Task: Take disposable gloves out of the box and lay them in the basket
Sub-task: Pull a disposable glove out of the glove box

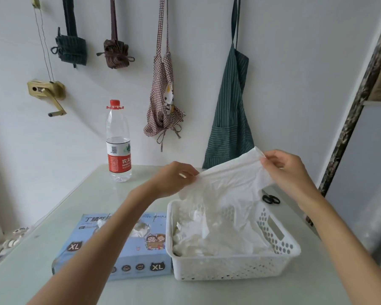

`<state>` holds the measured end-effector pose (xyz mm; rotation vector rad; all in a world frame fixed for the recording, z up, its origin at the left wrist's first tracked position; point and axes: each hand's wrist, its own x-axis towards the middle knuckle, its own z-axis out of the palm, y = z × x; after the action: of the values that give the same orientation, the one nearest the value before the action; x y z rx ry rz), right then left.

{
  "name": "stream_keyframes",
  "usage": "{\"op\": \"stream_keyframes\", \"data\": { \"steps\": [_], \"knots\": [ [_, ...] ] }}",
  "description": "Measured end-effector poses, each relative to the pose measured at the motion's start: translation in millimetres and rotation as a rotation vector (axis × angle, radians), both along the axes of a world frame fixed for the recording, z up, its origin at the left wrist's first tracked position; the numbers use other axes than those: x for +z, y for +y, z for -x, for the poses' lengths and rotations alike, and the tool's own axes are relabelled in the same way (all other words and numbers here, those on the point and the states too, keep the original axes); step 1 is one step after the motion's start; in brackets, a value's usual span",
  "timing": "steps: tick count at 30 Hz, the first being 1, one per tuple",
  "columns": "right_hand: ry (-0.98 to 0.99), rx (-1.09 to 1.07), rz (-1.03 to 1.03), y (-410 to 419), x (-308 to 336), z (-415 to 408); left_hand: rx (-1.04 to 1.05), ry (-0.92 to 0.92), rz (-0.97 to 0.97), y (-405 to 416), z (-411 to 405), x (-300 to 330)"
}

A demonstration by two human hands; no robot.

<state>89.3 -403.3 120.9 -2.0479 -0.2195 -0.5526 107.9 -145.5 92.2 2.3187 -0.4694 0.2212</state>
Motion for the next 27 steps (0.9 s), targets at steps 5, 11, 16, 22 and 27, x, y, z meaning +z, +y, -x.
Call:
{"op": "stream_keyframes", "data": {
  "steps": [5, 11, 16, 22, 27],
  "knots": [
    [-0.07, 0.006, -0.059, -10, -13, 10, 0.088, -0.214, 0.137, 4, 15, -12],
    [-0.113, 0.109, 0.177, 1, -12, 20, -0.105, -0.004, -0.047, -14, 19, -19],
    [-0.094, 0.173, 0.354, 3, 6, 14, -0.268, 0.217, -0.028, -56, -6, -25],
    [-0.093, 0.265, 0.208, 3, 32, 3, -0.24, 0.211, -0.08, -59, -32, -21],
    [-0.095, 0.239, 0.067, -5, 35, 0, -0.137, 0.099, 0.016, -29, -19, -25]
  ]
}}
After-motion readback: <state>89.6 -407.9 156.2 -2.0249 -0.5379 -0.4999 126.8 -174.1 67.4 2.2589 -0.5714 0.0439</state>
